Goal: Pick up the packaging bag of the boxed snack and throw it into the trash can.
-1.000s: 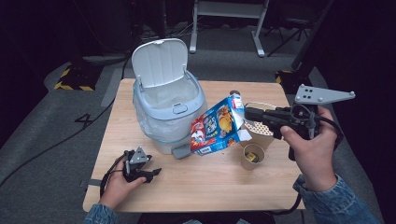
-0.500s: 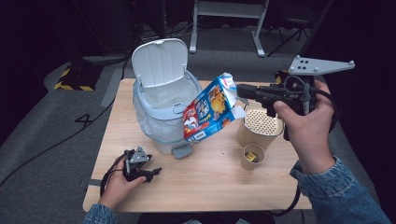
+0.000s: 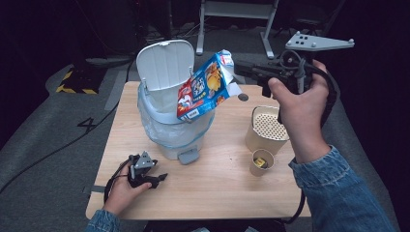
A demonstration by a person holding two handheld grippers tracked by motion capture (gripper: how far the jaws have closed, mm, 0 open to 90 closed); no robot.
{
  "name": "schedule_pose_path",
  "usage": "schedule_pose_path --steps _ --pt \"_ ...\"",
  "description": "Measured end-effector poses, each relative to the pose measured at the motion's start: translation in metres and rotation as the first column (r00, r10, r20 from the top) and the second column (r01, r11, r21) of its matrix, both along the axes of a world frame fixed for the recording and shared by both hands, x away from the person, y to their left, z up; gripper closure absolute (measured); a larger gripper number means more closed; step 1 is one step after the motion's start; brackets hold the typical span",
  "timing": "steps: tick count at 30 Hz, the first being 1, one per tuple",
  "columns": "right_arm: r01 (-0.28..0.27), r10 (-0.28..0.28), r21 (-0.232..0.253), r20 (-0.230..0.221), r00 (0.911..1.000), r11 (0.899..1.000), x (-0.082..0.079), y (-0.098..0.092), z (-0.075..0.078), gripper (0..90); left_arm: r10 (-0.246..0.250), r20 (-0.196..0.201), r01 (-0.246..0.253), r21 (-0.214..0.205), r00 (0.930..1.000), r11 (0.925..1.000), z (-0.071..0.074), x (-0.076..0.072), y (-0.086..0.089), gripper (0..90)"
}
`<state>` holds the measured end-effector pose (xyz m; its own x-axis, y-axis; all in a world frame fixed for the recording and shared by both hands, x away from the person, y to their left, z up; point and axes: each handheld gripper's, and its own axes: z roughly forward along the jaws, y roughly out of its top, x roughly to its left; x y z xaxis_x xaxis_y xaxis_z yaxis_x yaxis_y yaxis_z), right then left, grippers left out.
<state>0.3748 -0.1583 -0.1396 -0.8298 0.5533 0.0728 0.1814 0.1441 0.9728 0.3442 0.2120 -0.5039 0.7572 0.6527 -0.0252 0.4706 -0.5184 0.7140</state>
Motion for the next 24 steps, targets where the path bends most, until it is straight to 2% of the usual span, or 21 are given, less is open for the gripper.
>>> schedule_pose_path --steps 5,8,9,16,24 --pt "0.028 -0.028 0.032 0.005 0.9996 0.999 0.013 0.013 -0.007 90.0 0.001 0.0 -0.001 0.0 1.0 1.0 0.0 0.0 0.0 32.8" --pt "0.043 -0.043 0.032 0.008 0.999 0.999 0.017 0.017 -0.011 90.0 0.0 0.0 0.0 0.0 1.0 1.0 0.0 0.0 0.0 32.8" --pt "0.066 -0.066 0.027 0.008 0.9978 0.997 0.022 0.022 -0.016 90.0 0.0 0.0 0.0 0.0 1.0 1.0 0.0 0.0 0.0 32.8" --pt "0.103 -0.103 0.009 -0.013 0.9946 0.995 0.032 0.031 -0.032 90.0 -0.001 0.003 0.001 0.004 1.0 1.0 0.0 0.0 0.0 32.7" --pt "0.136 -0.136 -0.005 -0.037 0.99 0.991 0.037 0.031 -0.046 90.0 -0.001 0.003 0.001 0.004 1.0 1.0 0.0 0.0 0.0 32.7"
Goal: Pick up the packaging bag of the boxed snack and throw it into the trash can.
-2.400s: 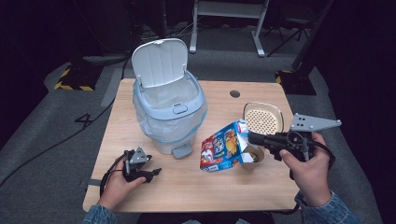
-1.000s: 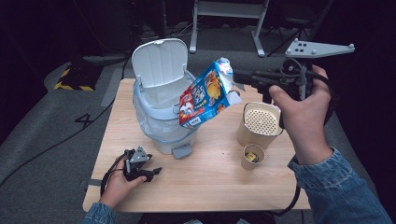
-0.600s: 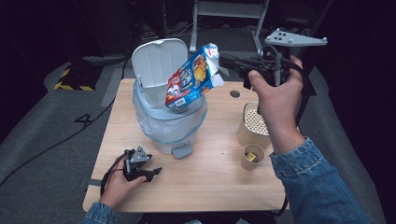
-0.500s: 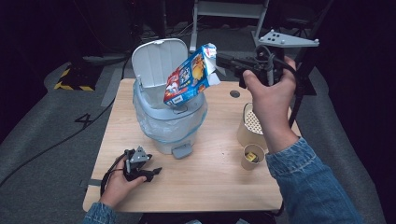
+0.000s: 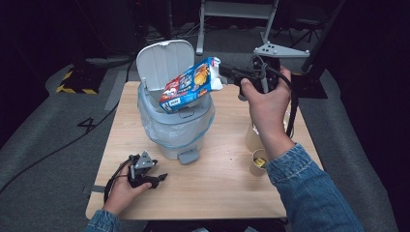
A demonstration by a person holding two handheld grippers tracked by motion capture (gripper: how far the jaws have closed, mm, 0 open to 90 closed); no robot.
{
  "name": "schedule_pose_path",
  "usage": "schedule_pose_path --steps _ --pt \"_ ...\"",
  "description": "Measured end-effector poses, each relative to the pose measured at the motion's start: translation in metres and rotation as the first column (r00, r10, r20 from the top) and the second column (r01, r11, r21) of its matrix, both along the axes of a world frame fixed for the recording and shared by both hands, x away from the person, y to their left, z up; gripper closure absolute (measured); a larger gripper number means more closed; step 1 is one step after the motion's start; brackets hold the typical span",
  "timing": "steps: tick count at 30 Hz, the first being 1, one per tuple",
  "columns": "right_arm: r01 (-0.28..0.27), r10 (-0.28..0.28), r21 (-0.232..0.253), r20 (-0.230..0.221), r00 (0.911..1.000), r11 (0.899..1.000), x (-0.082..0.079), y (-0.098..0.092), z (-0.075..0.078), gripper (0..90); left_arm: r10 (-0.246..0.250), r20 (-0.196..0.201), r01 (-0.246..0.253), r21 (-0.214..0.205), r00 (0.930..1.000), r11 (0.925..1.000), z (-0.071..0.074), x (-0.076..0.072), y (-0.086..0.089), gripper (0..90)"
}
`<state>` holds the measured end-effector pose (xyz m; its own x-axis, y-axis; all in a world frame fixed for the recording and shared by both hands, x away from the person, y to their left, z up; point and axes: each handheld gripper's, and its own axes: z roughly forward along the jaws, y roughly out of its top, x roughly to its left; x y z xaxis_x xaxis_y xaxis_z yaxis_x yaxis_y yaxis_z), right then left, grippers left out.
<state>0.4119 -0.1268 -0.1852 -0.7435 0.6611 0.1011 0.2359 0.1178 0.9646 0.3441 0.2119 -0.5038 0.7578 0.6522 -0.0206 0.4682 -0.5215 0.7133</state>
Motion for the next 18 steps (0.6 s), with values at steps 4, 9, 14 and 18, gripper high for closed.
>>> schedule_pose_path --steps 4,9,14,18 --pt "0.037 -0.037 0.001 -0.012 0.9992 0.999 0.002 -0.006 -0.004 90.0 0.0 0.0 0.0 0.0 1.0 1.0 0.0 0.0 0.0 32.8" --pt "0.077 -0.077 -0.021 -0.023 0.9968 0.997 0.001 -0.012 -0.006 90.0 0.0 -0.001 0.0 0.0 1.0 1.0 0.0 0.0 0.0 32.7" --pt "0.101 -0.103 -0.04 -0.029 0.9943 0.994 -0.002 -0.011 -0.006 90.0 0.0 0.0 0.0 0.0 1.0 1.0 0.0 0.0 0.0 32.7" --pt "0.075 -0.077 -0.044 -0.04 0.9962 0.996 -0.002 -0.005 -0.009 90.0 0.0 0.0 0.0 0.0 1.0 1.0 0.0 0.0 0.0 32.7"
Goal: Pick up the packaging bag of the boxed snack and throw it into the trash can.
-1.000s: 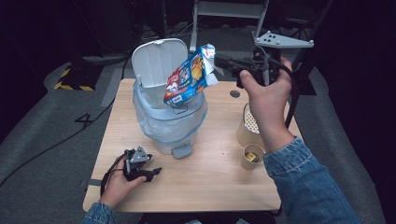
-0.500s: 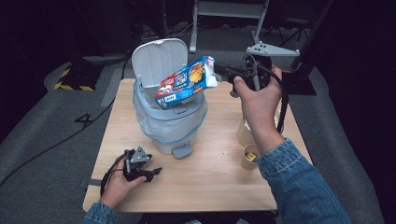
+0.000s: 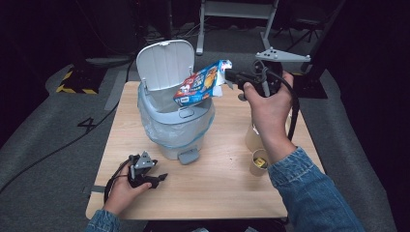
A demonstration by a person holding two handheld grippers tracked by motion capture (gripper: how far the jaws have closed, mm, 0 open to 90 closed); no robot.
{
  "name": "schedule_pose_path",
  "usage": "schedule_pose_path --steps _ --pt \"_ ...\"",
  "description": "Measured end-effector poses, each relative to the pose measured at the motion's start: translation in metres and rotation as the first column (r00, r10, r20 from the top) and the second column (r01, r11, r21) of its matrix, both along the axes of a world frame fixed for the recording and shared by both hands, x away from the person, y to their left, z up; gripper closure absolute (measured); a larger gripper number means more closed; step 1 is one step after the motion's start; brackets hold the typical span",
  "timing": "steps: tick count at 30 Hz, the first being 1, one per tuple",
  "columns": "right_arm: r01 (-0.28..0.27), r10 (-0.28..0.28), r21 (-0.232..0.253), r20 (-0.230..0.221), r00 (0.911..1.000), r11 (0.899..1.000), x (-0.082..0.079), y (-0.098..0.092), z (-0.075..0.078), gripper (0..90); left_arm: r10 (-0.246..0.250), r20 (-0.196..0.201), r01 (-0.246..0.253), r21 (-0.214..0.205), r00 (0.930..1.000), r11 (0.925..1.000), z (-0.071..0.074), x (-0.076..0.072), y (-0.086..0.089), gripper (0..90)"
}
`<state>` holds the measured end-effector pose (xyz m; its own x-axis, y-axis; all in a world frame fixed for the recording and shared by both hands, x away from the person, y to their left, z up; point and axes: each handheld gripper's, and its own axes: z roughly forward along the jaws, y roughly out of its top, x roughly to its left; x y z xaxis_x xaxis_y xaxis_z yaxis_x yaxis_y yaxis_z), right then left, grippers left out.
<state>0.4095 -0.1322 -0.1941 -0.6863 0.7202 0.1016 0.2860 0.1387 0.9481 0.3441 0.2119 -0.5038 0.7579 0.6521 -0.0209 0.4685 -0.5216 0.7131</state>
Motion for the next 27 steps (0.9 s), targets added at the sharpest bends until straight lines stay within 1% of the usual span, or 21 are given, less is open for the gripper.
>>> schedule_pose_path --steps 1,3,7,8,10,11,14,16,18,19,20,21,24,27 --pt "-0.015 0.015 -0.012 -0.003 0.9999 1.0 0.0 0.007 -0.003 90.0 0.0 0.0 0.0 0.0 1.0 1.0 0.0 0.0 0.0 32.7" --pt "-0.021 0.021 -0.014 -0.005 0.9998 1.0 0.0 0.01 -0.004 90.0 0.0 0.0 0.0 0.0 1.0 1.0 0.0 0.0 0.0 32.7" --pt "-0.064 0.063 -0.018 -0.033 0.9974 0.998 0.002 0.027 -0.013 90.0 0.0 0.0 0.0 0.0 1.0 1.0 0.0 0.0 0.0 32.7" --pt "-0.064 0.063 -0.018 -0.033 0.9974 0.998 0.002 0.027 -0.013 90.0 0.0 0.0 0.0 0.0 1.0 1.0 0.0 0.0 0.0 32.7" --pt "-0.08 0.08 -0.008 -0.043 0.9958 0.997 0.002 0.033 -0.015 90.0 0.0 0.0 0.0 0.0 1.0 1.0 0.0 0.0 0.0 32.7" --pt "-0.088 0.088 -0.008 -0.04 0.9953 0.996 0.002 0.036 -0.015 90.0 0.0 0.001 0.0 0.001 1.0 1.0 0.0 0.0 0.0 32.7" --pt "-0.109 0.109 -0.002 -0.047 0.993 0.994 0.0 0.042 -0.015 90.0 0.0 0.001 0.0 0.003 1.0 1.0 0.0 0.0 0.0 32.7" --pt "-0.113 0.113 0.001 -0.047 0.9924 0.994 -0.002 0.042 -0.014 90.0 -0.001 0.002 0.001 0.002 1.0 1.0 0.0 0.0 0.0 32.8" --pt "-0.119 0.119 0.009 -0.032 0.9923 0.993 -0.006 0.038 -0.007 90.0 0.0 0.001 0.0 0.002 1.0 1.0 0.0 0.0 0.0 32.7" --pt "-0.119 0.119 0.009 -0.032 0.9923 0.993 -0.006 0.038 -0.007 90.0 0.0 0.001 0.0 0.002 1.0 1.0 0.0 0.0 0.0 32.7" --pt "-0.12 0.12 0.015 -0.031 0.9922 0.993 -0.007 0.037 -0.006 90.0 0.0 0.001 0.0 0.002 1.0 1.0 0.0 0.0 0.0 32.8" --pt "-0.125 0.126 0.033 -0.028 0.9917 0.992 -0.008 0.035 -0.003 90.0 0.0 0.001 0.0 0.002 1.0 1.0 0.0 0.0 0.0 32.7" --pt "-0.132 0.134 0.037 -0.038 0.9903 0.991 -0.007 0.039 -0.005 90.0 0.0 0.001 0.0 0.002 1.0 1.0 0.0 0.0 0.0 32.7" --pt "-0.151 0.151 0.018 -0.058 0.9868 0.988 -0.006 0.052 -0.012 90.0 0.0 0.002 0.0 0.002 1.0 1.0 0.0 0.0 0.0 32.8"
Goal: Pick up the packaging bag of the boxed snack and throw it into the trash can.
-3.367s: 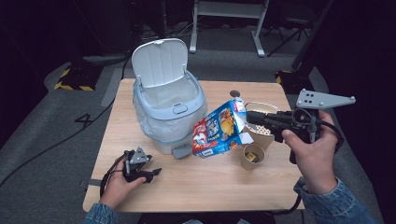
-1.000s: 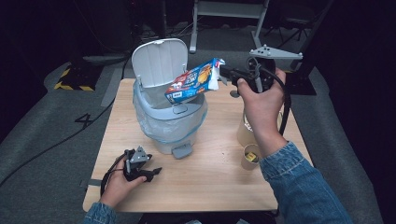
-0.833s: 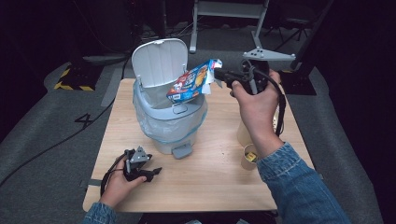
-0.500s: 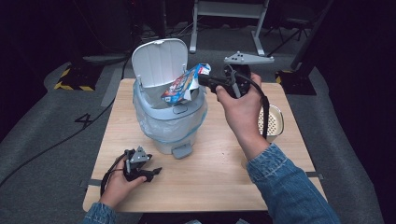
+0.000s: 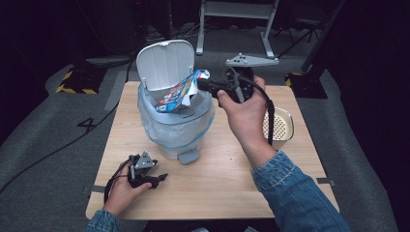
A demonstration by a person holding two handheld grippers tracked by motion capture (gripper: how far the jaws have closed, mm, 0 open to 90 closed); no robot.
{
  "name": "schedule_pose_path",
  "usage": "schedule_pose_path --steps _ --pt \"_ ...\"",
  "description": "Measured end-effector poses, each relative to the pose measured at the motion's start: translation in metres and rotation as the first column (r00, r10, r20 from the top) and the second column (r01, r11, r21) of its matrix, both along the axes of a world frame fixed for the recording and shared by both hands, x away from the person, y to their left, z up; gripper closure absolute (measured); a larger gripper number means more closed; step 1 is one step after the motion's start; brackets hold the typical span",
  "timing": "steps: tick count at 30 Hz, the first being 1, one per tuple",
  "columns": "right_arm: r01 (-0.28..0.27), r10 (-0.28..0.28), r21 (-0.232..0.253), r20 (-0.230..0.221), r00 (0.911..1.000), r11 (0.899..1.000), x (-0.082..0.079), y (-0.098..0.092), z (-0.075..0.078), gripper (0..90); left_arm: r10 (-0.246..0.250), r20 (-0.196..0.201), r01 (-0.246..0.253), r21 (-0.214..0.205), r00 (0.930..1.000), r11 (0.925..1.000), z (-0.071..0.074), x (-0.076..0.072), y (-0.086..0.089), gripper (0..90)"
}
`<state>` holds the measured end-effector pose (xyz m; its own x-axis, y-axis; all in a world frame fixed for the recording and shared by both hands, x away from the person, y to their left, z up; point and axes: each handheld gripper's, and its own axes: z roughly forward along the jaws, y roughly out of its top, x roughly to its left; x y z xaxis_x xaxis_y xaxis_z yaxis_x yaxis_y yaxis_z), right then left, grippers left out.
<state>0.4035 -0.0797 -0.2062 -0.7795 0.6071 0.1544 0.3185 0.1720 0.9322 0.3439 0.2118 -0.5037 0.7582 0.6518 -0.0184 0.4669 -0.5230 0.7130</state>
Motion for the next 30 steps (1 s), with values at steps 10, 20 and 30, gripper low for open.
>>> schedule_pose_path --steps 10,20,30 --pt "0.019 -0.02 -0.017 -0.014 0.9997 1.0 0.016 0.019 -0.012 90.0 -0.001 -0.002 0.001 0.0 1.0 1.0 0.0 0.0 0.0 32.8" --pt "0.072 -0.067 -0.062 0.079 0.9946 0.996 0.02 0.019 -0.02 55.0 0.002 0.001 -0.002 0.001 1.0 1.0 0.0 -0.001 0.0 32.7" --pt "0.06 -0.05 -0.097 0.105 0.9932 0.993 0.008 -0.026 -0.018 45.7 0.005 0.002 -0.005 0.004 1.0 1.0 0.0 -0.001 0.0 32.7"
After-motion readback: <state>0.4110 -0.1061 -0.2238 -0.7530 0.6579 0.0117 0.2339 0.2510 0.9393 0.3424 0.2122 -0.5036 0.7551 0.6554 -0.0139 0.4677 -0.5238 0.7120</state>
